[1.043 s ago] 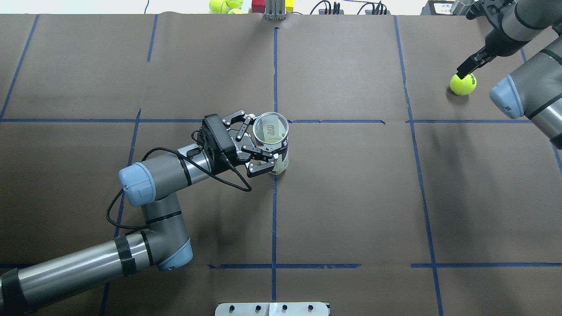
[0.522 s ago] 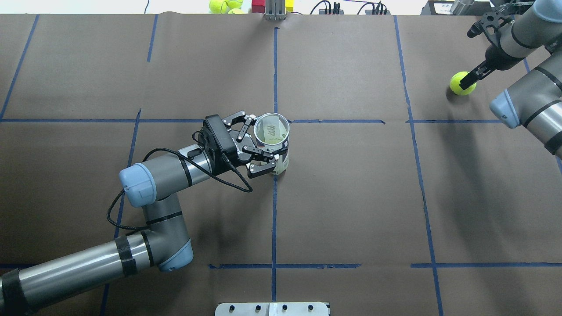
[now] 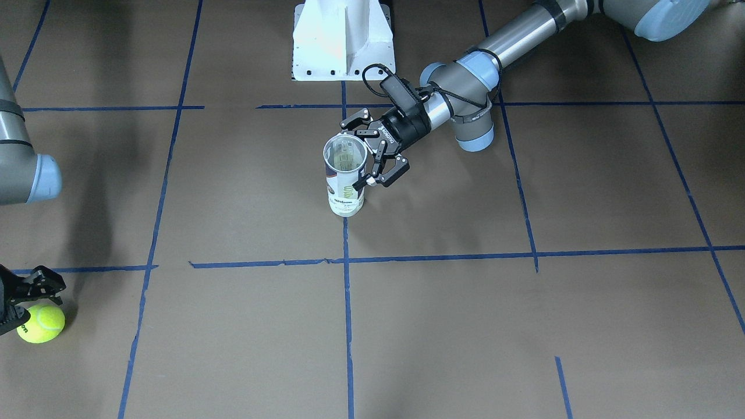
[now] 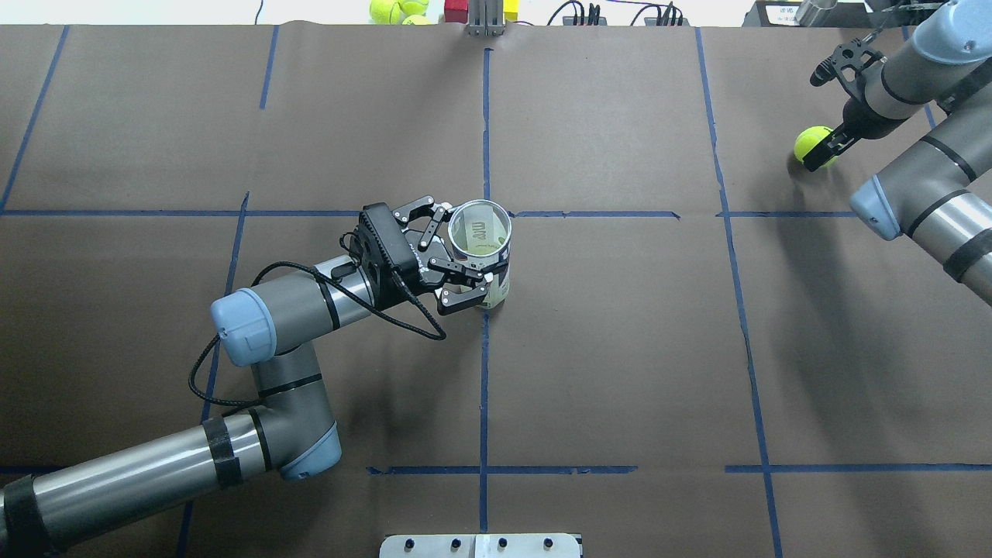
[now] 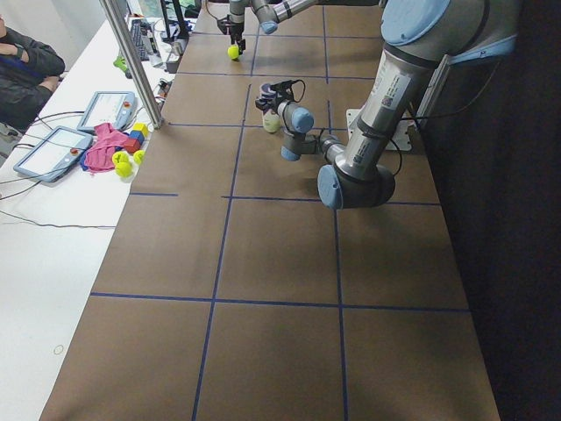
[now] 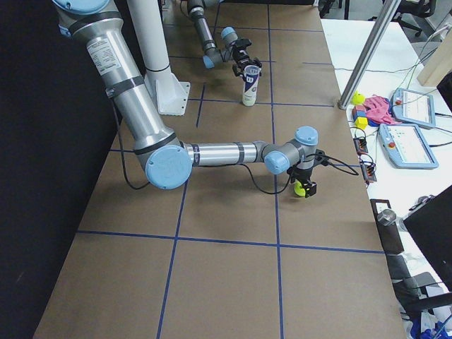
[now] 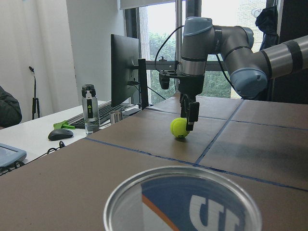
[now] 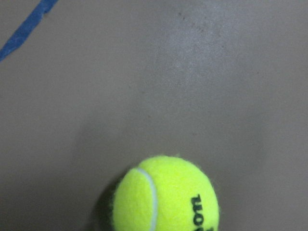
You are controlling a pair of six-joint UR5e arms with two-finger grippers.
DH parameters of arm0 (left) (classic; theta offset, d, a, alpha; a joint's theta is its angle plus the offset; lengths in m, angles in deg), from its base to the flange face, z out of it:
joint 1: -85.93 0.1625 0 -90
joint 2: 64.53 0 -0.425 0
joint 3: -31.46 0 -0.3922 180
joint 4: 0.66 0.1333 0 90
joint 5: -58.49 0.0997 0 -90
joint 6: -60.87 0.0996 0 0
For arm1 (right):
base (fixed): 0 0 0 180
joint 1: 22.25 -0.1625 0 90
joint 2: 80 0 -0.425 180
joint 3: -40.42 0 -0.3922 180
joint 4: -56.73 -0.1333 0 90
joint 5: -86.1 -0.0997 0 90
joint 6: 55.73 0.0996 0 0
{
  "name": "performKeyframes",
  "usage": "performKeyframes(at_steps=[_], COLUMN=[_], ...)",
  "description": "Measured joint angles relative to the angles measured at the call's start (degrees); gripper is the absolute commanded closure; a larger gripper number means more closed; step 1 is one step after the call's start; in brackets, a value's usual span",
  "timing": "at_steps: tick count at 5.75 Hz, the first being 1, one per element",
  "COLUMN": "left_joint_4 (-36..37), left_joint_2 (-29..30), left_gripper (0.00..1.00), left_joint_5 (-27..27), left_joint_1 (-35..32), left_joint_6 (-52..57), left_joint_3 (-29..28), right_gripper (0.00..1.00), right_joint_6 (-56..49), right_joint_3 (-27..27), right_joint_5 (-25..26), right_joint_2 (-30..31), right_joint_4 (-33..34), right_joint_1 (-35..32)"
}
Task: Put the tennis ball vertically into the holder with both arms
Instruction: 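Carry the second ball with the right gripper over the can's opening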
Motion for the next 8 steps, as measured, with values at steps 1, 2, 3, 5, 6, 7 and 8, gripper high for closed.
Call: performKeyframes(at_steps=[1, 2, 3, 5, 6, 7, 8], left_joint_4=[0.0, -0.1, -0.1, -0.1, -0.1, 0.0, 0.0], left_joint_2=[0.0, 0.0, 0.0, 0.0, 0.0, 0.0, 0.0], left_gripper=[0.04, 0.04, 0.04, 0.04, 0.04, 0.04, 0.04], left_joint_5=[0.0, 0.0, 0.0, 0.0, 0.0, 0.0, 0.0], left_joint_1=[0.0, 0.0, 0.1, 0.1, 0.1, 0.2, 0.2], left_joint_6=[0.0, 0.0, 0.0, 0.0, 0.0, 0.0, 0.0], left_joint_3=[0.0, 0.0, 0.0, 0.0, 0.0, 0.0, 0.0], right_gripper=[0.84, 0.92, 0.94, 0.95, 0.95, 0.94, 0.94], right_joint_6=[0.2, 0.3, 0.8, 7.2, 13.5, 20.4, 26.3], right_joint_3=[-0.2, -0.2, 0.0, 3.8, 7.5, 13.4, 21.9], right_joint_5=[0.3, 0.4, 0.3, -1.7, -3.0, -3.7, -4.0], right_joint_2=[-0.2, -0.3, -1.0, -2.5, -2.5, -2.5, -2.5], right_joint_4=[0.0, 0.0, 0.0, 0.3, 1.2, 4.8, 12.0], right_joint_1=[0.3, 0.3, 0.2, -0.1, 0.2, 1.4, 3.4])
